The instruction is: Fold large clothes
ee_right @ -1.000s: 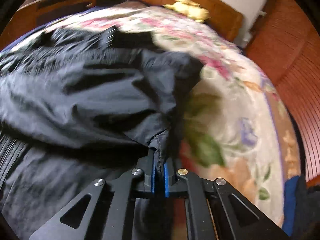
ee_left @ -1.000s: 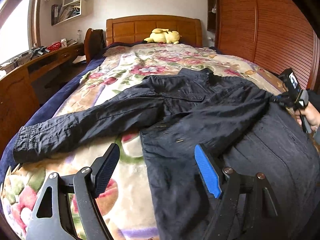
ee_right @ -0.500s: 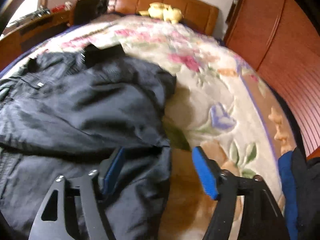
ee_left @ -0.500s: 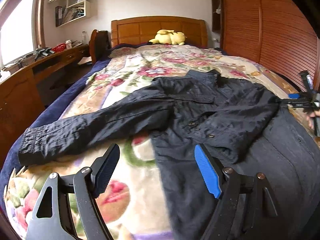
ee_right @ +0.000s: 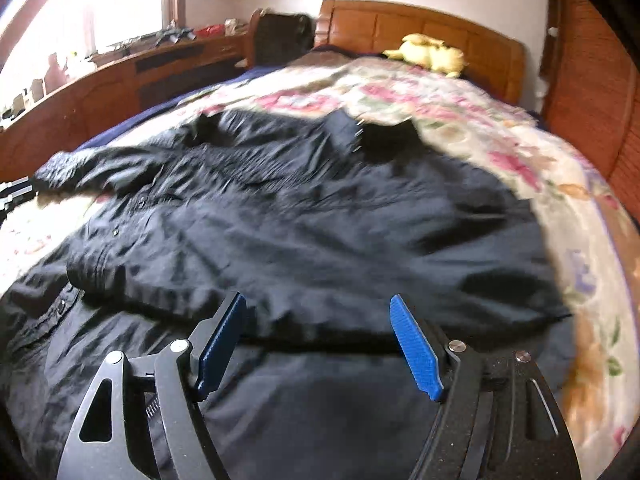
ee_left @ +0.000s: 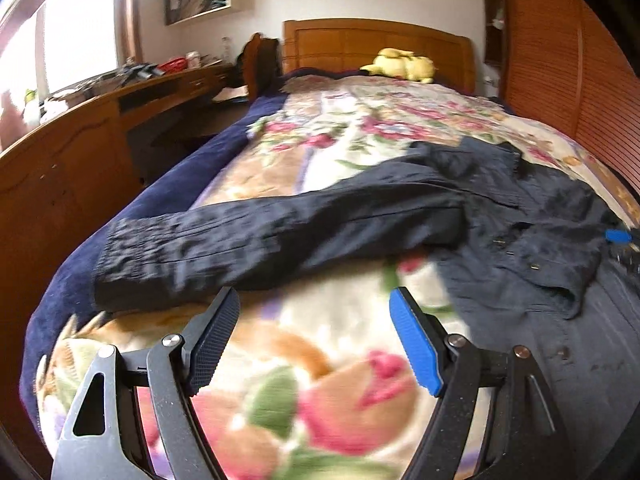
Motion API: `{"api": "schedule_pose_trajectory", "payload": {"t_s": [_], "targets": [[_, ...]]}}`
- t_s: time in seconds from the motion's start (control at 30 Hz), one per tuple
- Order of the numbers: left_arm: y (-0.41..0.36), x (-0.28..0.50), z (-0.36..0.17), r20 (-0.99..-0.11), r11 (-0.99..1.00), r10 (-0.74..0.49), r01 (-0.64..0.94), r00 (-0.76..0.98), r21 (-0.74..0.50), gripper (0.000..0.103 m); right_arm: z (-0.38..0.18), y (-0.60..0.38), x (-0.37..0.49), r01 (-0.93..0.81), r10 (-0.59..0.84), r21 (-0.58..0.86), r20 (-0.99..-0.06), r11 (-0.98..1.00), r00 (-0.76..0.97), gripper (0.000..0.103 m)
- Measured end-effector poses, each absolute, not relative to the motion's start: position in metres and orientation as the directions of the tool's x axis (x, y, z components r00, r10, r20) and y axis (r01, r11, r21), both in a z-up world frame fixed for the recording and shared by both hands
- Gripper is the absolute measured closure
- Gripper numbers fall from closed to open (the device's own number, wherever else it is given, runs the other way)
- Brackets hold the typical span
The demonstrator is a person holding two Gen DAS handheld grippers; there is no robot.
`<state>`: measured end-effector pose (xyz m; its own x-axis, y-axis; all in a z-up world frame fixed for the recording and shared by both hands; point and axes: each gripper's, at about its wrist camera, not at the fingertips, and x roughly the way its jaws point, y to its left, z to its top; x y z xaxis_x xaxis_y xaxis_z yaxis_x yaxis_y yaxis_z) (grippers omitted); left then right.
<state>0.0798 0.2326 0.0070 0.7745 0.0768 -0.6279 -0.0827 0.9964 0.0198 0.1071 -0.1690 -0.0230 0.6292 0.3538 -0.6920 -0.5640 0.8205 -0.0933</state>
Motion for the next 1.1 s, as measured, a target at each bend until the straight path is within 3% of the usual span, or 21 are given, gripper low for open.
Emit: {"api": "schedule_pose_trajectory", "payload": {"t_s": [0.33, 0.57, 0.87, 1.0, 1.1], "targets": [[0.319, 0.095, 0.008, -0.638, 0.976, 0.205, -0.203, 0.742, 0.077, 0.025, -0.04, -0.138, 0.094, -0.584, 0.315, -0.204, -0.68, 0.786, 0.662, 0.027], [0.383, 0.102, -0.005, -0.661, 0.949, 0.264, -0.312, 0.702, 0.047, 0.025, -0.038, -0.14, 0.095, -0.584, 0.327, -0.184, -0.679, 0.791, 0.657, 0.027], [0.412, 0.111, -0.034, -0.711, 0.936, 0.21, -0.349, 0.671, -0.052, 0.028, -0.038, -0.139, 0.093, -0.584, 0.325, -0.191, -0.677, 0.789, 0.66, 0.027], [0.41, 0.118, -0.04, -0.744, 0.937, 0.184, -0.343, 0.642, -0.063, 0.041, -0.037, -0.138, 0.092, -0.585, 0.323, -0.198, -0.675, 0.787, 0.663, 0.027], [0.407, 0.122, -0.043, -0.76, 0.945, 0.156, -0.32, 0.631, -0.072, 0.056, -0.037, -0.138, 0.09, -0.587, 0.325, -0.201, -0.673, 0.784, 0.664, 0.027]]}}
